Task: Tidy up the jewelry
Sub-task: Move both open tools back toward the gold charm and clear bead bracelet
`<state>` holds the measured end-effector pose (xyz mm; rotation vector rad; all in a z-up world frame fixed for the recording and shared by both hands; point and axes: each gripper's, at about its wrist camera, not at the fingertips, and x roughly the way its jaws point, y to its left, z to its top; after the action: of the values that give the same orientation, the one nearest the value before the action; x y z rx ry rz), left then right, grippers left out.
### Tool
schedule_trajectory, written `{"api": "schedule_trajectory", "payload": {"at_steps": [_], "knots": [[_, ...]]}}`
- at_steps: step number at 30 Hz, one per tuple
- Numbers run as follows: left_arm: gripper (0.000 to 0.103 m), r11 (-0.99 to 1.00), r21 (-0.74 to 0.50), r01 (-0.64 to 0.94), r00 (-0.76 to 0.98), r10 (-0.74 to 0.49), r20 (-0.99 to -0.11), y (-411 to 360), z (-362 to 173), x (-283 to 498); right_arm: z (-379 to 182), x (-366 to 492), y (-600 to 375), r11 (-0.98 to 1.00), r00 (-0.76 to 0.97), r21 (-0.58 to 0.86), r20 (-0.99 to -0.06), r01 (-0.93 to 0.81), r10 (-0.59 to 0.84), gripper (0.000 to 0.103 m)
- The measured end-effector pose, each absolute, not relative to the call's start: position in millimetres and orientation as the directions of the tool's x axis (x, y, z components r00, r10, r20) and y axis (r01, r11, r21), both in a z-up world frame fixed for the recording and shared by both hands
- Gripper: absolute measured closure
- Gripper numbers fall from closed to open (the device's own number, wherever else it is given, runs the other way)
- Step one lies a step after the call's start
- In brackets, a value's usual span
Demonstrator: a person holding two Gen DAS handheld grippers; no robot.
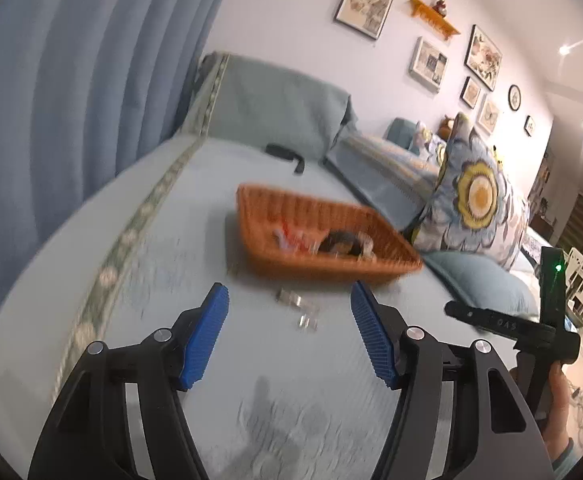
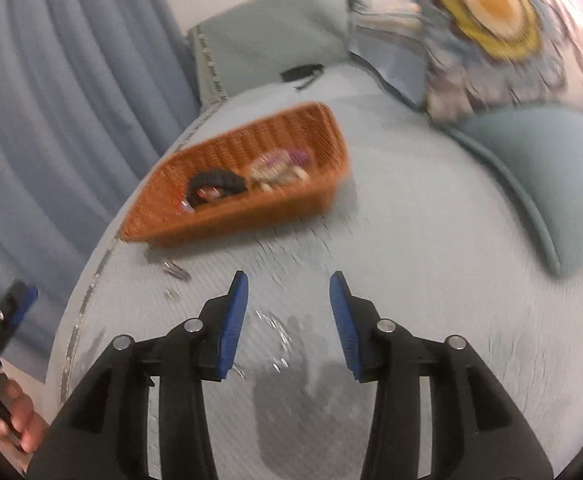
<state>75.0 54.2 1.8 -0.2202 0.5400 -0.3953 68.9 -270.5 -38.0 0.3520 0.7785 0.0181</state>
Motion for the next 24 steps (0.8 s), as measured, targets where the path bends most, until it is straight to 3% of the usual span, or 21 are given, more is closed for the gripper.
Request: {"api": "schedule_trajectory", "payload": {"at_steps": [11, 13, 24], "knots": [[0.052, 0.930, -0.237, 0.280, 0.689, -0.367, -0.625, 26, -68, 100, -72, 77, -243, 0.969, 0.672, 0.236, -0.729, 0.068, 0.130, 0.064], [0.058, 0.935, -0.223, 0.277, 0.677, -0.354, -0.646, 25, -74, 102, -73, 79, -237, 0.975, 0.667, 0.216, -0.734, 0.051, 0.128, 0.064], [0.063, 0.892, -0.259, 0.370, 0.619, -0.445, -0.648, -5, -69, 140, -81, 88, -225, 0.988, 0.636, 0.157, -0.763, 0.007, 0.117, 0.064]]}}
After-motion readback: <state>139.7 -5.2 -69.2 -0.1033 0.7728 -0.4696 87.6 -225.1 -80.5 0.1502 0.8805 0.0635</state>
